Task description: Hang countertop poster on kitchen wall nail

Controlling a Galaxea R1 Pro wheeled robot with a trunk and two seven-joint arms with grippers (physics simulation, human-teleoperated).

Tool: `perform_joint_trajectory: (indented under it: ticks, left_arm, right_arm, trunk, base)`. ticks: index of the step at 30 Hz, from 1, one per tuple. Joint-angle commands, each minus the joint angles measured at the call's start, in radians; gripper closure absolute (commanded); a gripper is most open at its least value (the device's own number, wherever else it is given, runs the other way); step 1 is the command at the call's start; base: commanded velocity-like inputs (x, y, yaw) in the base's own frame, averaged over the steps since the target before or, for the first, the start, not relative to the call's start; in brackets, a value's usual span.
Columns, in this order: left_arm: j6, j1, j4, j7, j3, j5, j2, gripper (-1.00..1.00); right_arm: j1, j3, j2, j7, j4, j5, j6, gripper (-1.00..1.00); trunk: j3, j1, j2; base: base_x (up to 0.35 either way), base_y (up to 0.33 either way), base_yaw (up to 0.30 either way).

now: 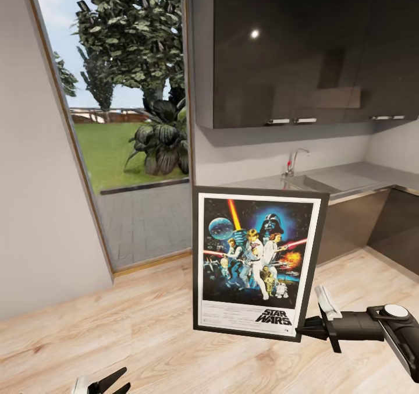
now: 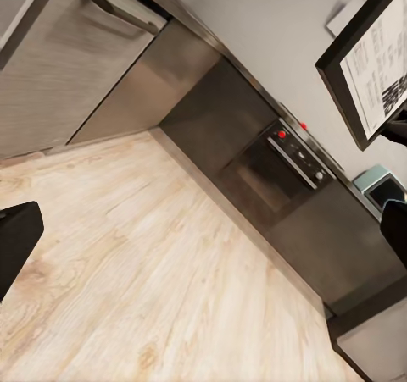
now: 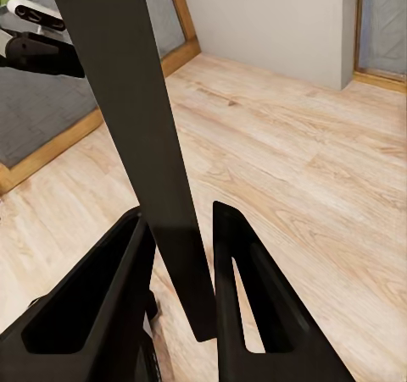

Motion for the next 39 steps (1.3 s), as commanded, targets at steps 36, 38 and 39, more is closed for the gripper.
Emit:
perform_joint_trajectory:
  ticks: [36, 38, 39]
  left_arm:
    - [-0.007, -0.001, 0.002, -0.002, 0.008, -0.005, 0.0, -1.0]
    - [-0.007, -0.001, 0.002, -0.002, 0.008, -0.004, 0.0, -1.0]
    - [-0.007, -0.001, 0.002, -0.002, 0.008, -0.004, 0.0, -1.0]
  right_arm:
    - [0.0, 0.001, 0.0, 0.004, -0.001, -0.001, 0.009, 1.0]
    - [0.0, 0.001, 0.0, 0.004, -0.001, -0.001, 0.009, 1.0]
    - [0.0, 0.001, 0.0, 0.004, -0.001, -0.001, 0.009, 1.0]
  trunk:
    - [-0.001, 0.0, -0.001]
    - [-0.001, 0.0, -0.001]
    - [-0.001, 0.0, -0.001]
  base:
    - [0.0, 0.0, 0.273]
    - [0.0, 0.0, 0.29]
    - [0.0, 0.0, 0.29]
